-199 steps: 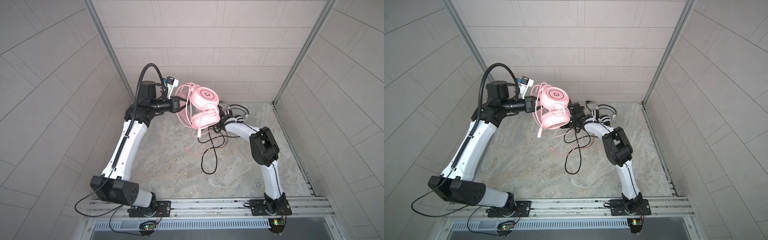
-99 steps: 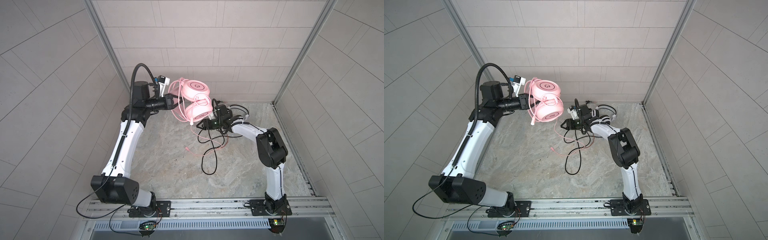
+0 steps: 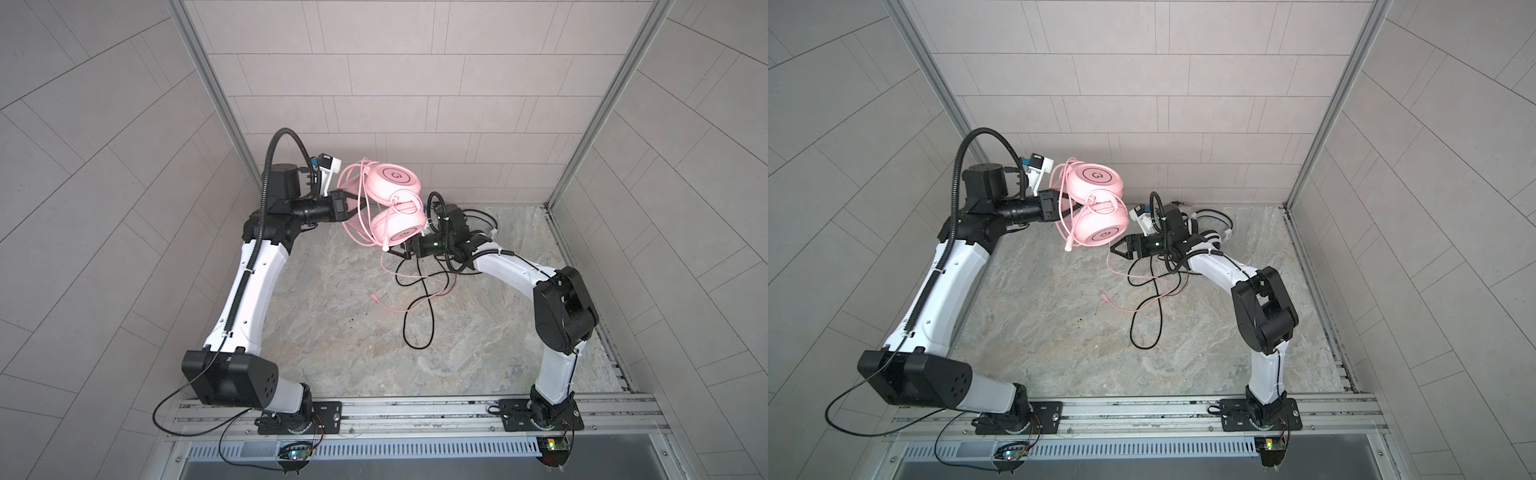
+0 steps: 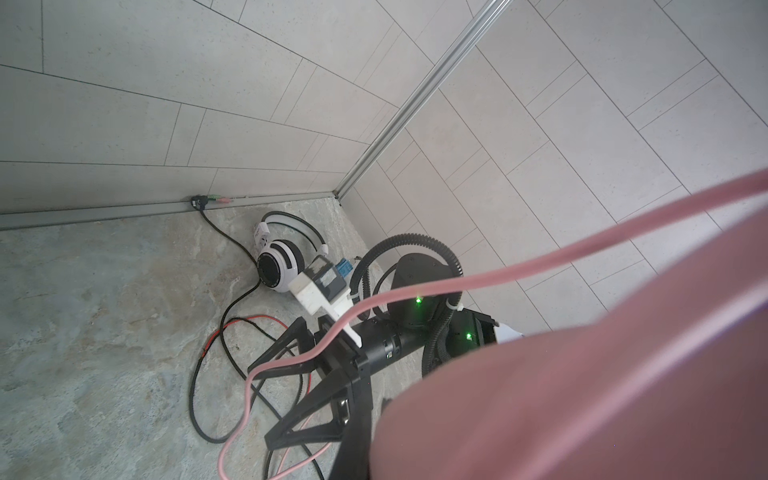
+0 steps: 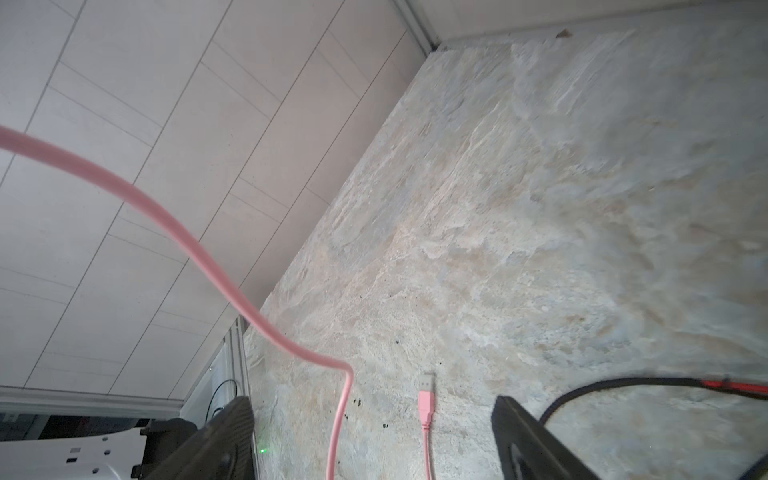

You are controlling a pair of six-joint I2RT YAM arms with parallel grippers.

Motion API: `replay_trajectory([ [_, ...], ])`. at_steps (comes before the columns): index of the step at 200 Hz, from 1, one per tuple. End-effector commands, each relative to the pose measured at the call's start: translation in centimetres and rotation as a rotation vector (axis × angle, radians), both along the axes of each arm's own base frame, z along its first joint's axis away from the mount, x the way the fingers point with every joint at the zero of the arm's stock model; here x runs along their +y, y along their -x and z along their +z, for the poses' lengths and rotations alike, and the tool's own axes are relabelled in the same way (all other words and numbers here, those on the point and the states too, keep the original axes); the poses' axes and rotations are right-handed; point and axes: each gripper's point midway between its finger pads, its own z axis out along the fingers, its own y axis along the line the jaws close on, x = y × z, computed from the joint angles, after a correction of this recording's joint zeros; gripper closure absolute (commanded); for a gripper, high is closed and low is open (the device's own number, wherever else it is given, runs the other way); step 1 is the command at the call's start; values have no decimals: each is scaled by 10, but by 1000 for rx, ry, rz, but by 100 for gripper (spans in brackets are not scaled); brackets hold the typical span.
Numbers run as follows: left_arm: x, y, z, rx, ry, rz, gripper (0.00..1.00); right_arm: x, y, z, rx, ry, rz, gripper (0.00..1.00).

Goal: Wrap the headphones

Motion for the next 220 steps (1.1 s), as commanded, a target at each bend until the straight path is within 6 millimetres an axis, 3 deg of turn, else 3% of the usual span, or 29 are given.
replay_trajectory([
  [1, 2, 6, 21, -48, 7, -2, 100, 14, 23, -33, 46, 64, 65, 9],
  [38, 3, 4, 17, -39, 1, 1, 100, 24, 46, -73, 88, 169, 104, 19],
  [74, 10, -3, 17, -33, -9, 57, 100, 17, 48, -98, 128, 229, 70, 69],
  [112, 33, -26, 14, 4, -13, 228, 100, 7, 61, -105, 141, 251, 53, 100],
  [179, 100, -71, 10, 70, 116, 555, 100, -16, 111, -120, 133, 352, 63, 100],
  [201, 115, -79, 10, 66, 148, 624, 100, -13, 130, -121, 124, 386, 91, 100],
  [220, 133, -80, 2, 56, 57, 724, 100, -7, 147, -117, 104, 417, 117, 100],
])
